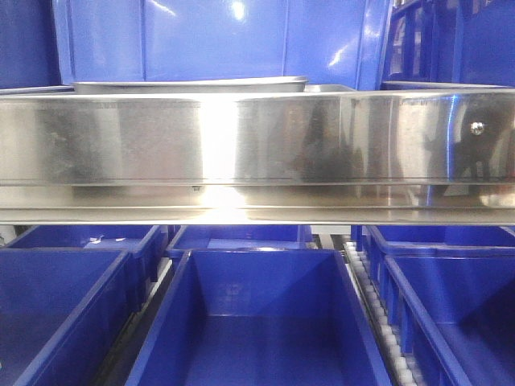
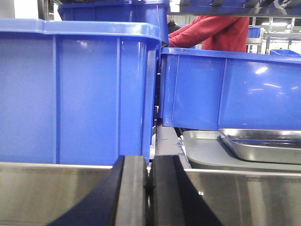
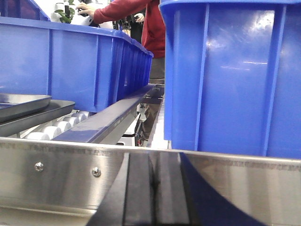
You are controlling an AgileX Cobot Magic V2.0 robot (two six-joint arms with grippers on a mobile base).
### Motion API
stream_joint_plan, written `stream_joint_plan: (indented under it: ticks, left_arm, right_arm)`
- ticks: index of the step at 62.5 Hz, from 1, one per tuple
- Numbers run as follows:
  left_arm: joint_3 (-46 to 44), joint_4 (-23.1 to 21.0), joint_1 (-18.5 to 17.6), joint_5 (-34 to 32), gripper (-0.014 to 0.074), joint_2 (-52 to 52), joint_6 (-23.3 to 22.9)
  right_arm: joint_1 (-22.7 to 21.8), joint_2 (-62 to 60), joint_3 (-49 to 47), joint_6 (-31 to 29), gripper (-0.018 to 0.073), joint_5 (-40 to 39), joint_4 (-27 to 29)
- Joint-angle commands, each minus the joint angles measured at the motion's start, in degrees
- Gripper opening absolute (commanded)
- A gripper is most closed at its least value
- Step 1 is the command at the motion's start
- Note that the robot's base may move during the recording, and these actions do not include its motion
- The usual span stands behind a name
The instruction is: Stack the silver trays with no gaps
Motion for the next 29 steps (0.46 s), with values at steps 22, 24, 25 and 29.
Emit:
stream_joint_plan:
  ticks: [22, 24, 25, 29]
  left_arm:
    - [-0.11, 0.33, 0.18, -0.79, -0.0013, -0.27, -0.34]
    - [-0.11, 0.33, 0.18, -0.79, -0.0013, -0.27, -0.34]
    - [-0.11, 0.33, 0.18, -0.79, -0.0013, -0.27, -0.34]
    - [-0.11, 0.33, 0.18, -0.79, -0.0013, -0.27, -0.34]
  right_arm:
    - [-0.09, -0.21, -0.01, -0.33, -0.0078, -1.48, 0.18]
    - [-0.09, -0.21, -0.01, -0.33, -0.0078, -1.48, 0.18]
    - [-0.09, -0.21, -0.01, -0.33, -0.0078, -1.48, 0.18]
    - [-0.09, -0.21, -0.01, -0.33, -0.0078, -1.48, 0.18]
